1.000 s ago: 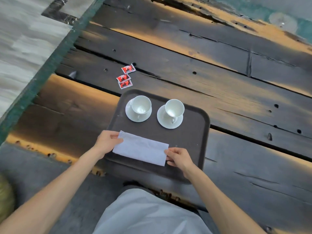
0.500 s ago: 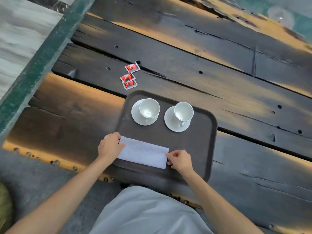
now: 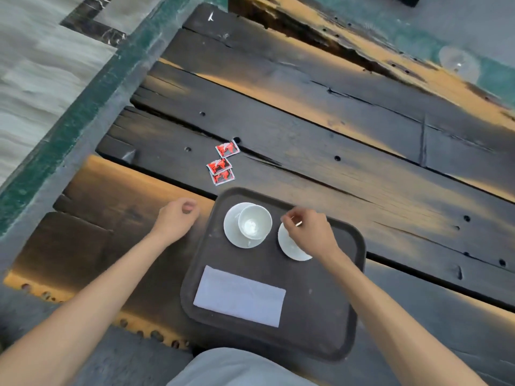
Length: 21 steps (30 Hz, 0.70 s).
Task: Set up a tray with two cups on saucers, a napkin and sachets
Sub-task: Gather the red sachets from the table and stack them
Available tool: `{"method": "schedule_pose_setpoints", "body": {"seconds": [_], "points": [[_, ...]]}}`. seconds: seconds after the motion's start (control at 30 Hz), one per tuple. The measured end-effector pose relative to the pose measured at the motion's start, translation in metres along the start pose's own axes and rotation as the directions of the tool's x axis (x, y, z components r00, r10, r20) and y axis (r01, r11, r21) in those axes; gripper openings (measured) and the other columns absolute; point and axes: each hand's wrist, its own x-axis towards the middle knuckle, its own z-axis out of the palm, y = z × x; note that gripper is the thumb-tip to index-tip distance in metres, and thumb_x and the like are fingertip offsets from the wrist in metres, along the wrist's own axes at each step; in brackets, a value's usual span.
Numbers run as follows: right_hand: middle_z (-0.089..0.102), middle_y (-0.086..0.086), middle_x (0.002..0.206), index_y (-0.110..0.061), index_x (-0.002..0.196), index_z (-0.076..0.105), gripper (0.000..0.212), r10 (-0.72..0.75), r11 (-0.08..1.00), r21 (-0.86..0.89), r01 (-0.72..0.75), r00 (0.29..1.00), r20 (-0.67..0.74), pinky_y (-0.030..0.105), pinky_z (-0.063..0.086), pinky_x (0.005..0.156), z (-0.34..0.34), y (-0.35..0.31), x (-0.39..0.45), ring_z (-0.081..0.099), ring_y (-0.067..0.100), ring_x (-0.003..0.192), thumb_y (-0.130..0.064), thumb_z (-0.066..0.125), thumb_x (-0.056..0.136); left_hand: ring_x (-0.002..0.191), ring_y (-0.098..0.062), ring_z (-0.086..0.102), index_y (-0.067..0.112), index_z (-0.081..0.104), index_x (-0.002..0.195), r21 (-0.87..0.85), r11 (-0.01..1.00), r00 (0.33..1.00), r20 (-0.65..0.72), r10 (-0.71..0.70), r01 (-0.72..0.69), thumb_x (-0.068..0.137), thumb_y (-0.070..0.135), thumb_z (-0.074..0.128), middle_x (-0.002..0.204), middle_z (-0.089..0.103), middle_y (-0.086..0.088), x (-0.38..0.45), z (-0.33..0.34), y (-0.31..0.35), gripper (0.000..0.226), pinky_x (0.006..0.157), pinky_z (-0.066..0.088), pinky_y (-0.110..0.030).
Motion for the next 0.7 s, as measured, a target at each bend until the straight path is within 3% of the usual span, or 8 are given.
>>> {"method": "schedule_pose_setpoints", "body": {"seconds": [0.17,0.33,0.4,0.47,0.57,0.63,0.7], "points": [[0.076,-0.002,0.079,-0.022,0.087,0.071,0.017,-0.093,0.996,0.003,0.093,0.994,0.051,0.029,0.047,0.068,0.01,-0.046,0.081,0.068,0.021,0.078,-0.031,0.059,0.094,0.098,-0.016,0.061,0.015,0.068,0.114,-0.088,0.996,1.0,-0.026,-0.012,0.009,0.095,0.02,0.058,0.112,0.069,-0.001,0.057,-0.014,0.019,0.022,0.084,0.044,-0.029],[0.077,0.008,0.098,-0.013,0.099,0.074,0.021,-0.055,0.997,0.068,0.048,0.992,0.117,0.033,0.051,0.086,0.045,-0.077,0.157,0.069,0.028,0.099,-0.028,0.062,0.094,0.103,-0.019,0.066,0.024,0.071,0.107,-0.192,0.974,0.991,-0.038,-0.125,0.116,0.092,0.024,0.06,0.1,0.069,0.006,0.097,-0.004,0.028,0.019,0.091,0.051,-0.033],[0.077,0.01,0.104,-0.01,0.102,0.073,0.023,-0.028,0.996,0.091,0.016,0.991,0.133,0.034,0.05,0.089,0.059,-0.089,0.181,0.068,0.03,0.104,-0.028,0.063,0.094,0.101,-0.021,0.067,0.025,0.071,0.106,-0.265,0.952,0.986,-0.018,-0.166,0.156,0.092,0.025,0.06,0.099,0.069,0.006,0.107,0.003,0.026,0.018,0.094,0.055,-0.04],[0.075,0.009,0.1,-0.013,0.094,0.07,0.023,-0.001,0.994,0.105,-0.015,0.988,0.152,0.035,0.05,0.085,0.073,-0.098,0.2,0.067,0.03,0.099,-0.036,0.066,0.092,0.1,-0.019,0.066,0.025,0.072,0.106,-0.309,0.937,0.985,-0.009,-0.173,0.162,0.094,0.028,0.059,0.1,0.069,0.007,0.114,0.009,0.023,0.018,0.096,0.055,-0.046],[0.069,0.003,0.085,-0.02,0.068,0.057,0.038,0.035,0.997,0.068,-0.046,0.986,0.16,0.033,0.046,0.064,0.093,-0.11,0.217,0.063,0.027,0.083,-0.052,0.069,0.084,0.106,-0.017,0.065,0.025,0.072,0.106,-0.366,0.917,0.984,-0.017,-0.175,0.157,0.096,0.032,0.058,0.106,0.07,0.007,0.125,0.014,0.019,0.019,0.1,0.053,-0.048],[0.069,0.005,0.096,-0.018,0.083,0.068,0.038,0.052,0.998,0.018,-0.055,0.985,0.165,0.032,0.047,0.065,0.106,-0.114,0.222,0.066,0.029,0.089,-0.056,0.07,0.08,0.108,-0.019,0.066,0.025,0.072,0.105,-0.398,0.904,0.983,-0.024,-0.183,0.159,0.095,0.033,0.058,0.108,0.071,0.004,0.13,0.014,0.02,0.019,0.102,0.052,-0.048],[0.064,0.01,0.117,-0.014,0.111,0.067,0.05,0.073,0.997,0.004,-0.075,0.984,0.161,0.037,0.053,0.082,0.116,-0.116,0.223,0.064,0.03,0.107,-0.053,0.073,0.079,0.106,-0.018,0.066,0.024,0.073,0.106,-0.405,0.901,0.982,-0.032,-0.184,0.155,0.095,0.034,0.058,0.109,0.072,0.003,0.134,0.013,0.023,0.021,0.101,0.052,-0.047]]}}
